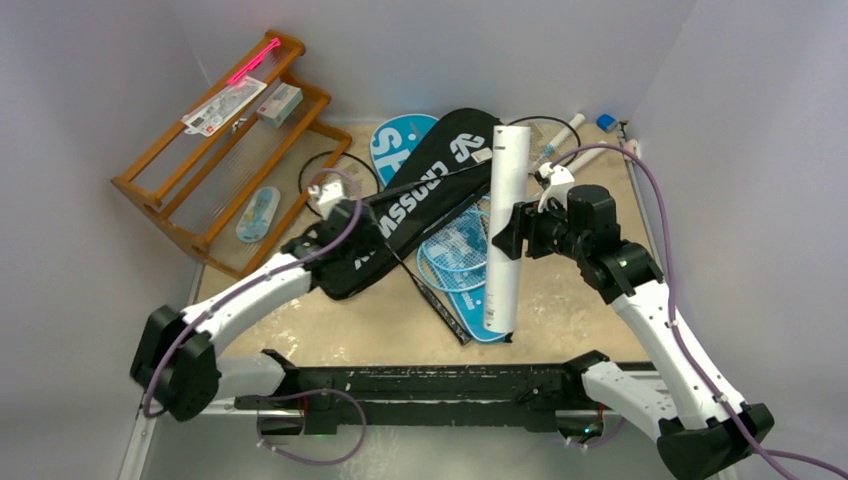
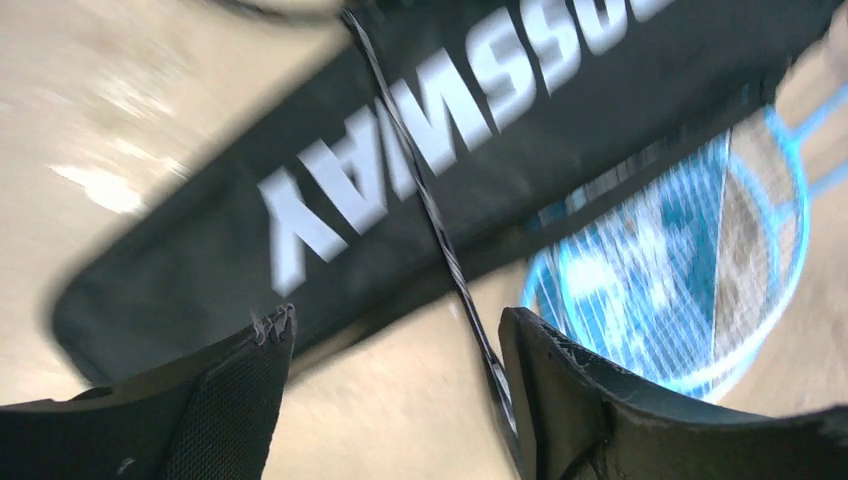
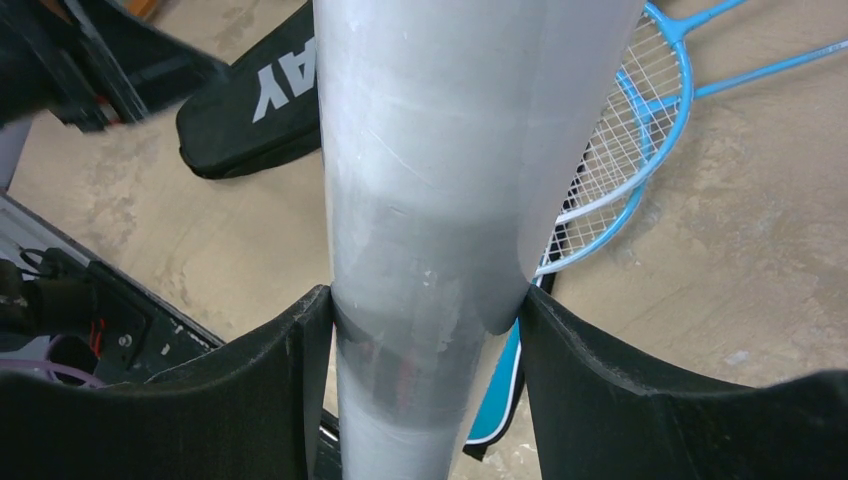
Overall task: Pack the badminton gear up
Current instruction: Adjust the racket bag at the center of the board, then adjust the distractor at the center of the board.
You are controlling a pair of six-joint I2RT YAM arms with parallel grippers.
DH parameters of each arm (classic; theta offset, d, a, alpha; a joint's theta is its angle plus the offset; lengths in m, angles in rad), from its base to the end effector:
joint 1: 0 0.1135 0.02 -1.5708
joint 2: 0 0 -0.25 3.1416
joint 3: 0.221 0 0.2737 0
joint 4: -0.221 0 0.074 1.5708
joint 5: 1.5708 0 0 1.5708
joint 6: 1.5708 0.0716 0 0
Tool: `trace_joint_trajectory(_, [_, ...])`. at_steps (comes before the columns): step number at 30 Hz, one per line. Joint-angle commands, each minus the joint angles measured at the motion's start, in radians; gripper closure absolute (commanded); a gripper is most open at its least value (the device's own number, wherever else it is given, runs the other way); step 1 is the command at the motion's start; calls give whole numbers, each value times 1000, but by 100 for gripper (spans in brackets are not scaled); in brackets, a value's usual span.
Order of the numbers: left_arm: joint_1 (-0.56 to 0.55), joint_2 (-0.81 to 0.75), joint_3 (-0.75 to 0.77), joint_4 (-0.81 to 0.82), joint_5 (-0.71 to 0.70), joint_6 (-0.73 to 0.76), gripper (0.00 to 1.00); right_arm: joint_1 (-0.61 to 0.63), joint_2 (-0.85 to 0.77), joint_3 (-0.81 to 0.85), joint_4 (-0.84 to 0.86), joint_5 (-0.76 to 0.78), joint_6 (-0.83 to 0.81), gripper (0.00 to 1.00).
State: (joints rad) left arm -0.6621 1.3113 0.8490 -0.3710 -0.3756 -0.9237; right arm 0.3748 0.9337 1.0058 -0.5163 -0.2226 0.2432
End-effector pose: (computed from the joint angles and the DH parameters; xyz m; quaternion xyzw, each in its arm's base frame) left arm 0.2655 -0.1737 0.1857 -0.1862 0.8998 -0.1301 0.3726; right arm 0.2391 0.1111 0.3317 -0.1144 0.8345 0.2508 0.4770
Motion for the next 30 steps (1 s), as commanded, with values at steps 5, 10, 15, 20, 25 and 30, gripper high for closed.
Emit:
trace_joint_trajectory(5, [268,-82,-96,100,-14,363,35,1,-28,12,110,-82,34,60])
trace_joint_trajectory(10, [415,-77,-168,206,58,394,44,2,-15,52,110,-124,52,61])
trace_joint_trajectory(15, [513,-74,-217,209,46,321,61,2,-13,53,120,-173,79,63])
trace_joint_trajectory(20, [654,-136,-321,256,72,253,88,3,-8,31,154,-215,98,63])
trace_joint_trajectory(25, [767,-120,-352,277,72,153,100,3,-9,25,165,-220,102,63])
trace_joint_trajectory(30, [822,-99,-352,161,-55,-113,100,3,-9,20,168,-208,100,63])
